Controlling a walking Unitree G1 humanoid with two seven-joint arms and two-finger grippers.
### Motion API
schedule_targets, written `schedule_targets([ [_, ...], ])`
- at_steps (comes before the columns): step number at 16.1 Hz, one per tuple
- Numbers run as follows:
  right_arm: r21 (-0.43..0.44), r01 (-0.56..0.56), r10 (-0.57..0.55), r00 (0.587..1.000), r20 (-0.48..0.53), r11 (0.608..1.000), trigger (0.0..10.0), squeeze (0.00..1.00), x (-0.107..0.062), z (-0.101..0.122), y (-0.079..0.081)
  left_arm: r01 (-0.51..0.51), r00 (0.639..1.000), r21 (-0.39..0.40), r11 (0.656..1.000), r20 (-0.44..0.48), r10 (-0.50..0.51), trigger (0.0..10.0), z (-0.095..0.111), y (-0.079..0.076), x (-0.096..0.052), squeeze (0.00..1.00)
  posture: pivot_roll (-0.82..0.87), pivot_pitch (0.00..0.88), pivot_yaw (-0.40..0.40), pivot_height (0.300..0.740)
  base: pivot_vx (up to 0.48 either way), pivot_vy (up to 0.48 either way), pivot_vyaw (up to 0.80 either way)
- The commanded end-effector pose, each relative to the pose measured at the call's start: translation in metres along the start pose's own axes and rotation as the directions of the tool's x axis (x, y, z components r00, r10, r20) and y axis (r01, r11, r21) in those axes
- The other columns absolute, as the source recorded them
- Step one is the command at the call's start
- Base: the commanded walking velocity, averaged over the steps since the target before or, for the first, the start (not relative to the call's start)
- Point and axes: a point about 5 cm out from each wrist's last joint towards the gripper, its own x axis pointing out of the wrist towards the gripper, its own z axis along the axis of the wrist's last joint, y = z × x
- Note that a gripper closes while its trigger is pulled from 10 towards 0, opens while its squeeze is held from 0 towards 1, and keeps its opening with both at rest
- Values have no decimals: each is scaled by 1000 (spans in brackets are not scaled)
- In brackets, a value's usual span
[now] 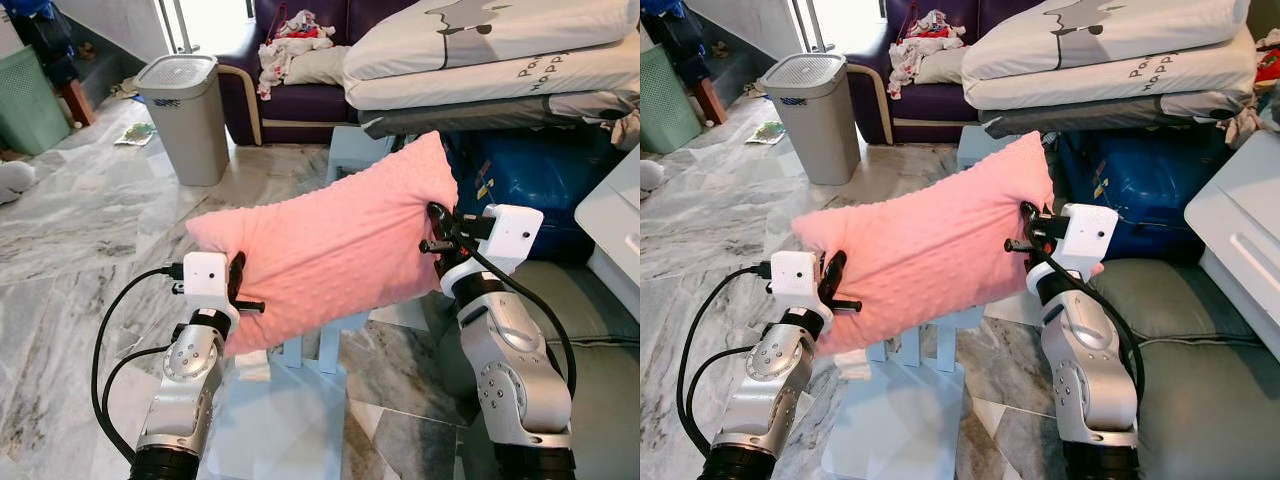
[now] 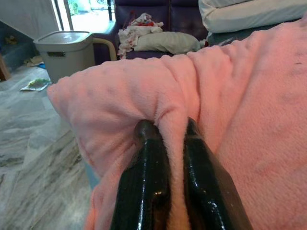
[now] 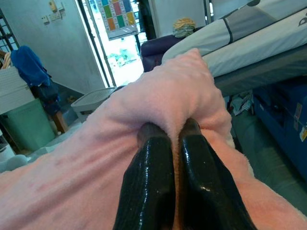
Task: Move the pillow to the sofa
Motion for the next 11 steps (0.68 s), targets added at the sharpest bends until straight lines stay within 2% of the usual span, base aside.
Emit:
schedule_targets([
  [1, -5, 9, -9, 1000, 23, 1000, 10000, 0, 0, 6, -2, 1, 1000, -3, 1000, 20, -1, 10000, 6, 2, -1, 0, -147, 20, 32, 740, 0, 0, 0],
  [2, -6, 9, -9, 1000, 23, 1000, 10000, 0, 0, 6, -2, 2, 1000, -4, 1000, 20, -2, 10000, 6, 1, -1, 0, -148, 21, 32, 740, 0, 0, 0],
  [11, -10, 17, -17, 1000, 21, 1000, 10000, 0, -2, 7, -4, 7, 1000, -15, 1000, 4, -6, 10000, 4, 0, 0, 0, -159, 24, 36, 740, -267, 0, 0],
])
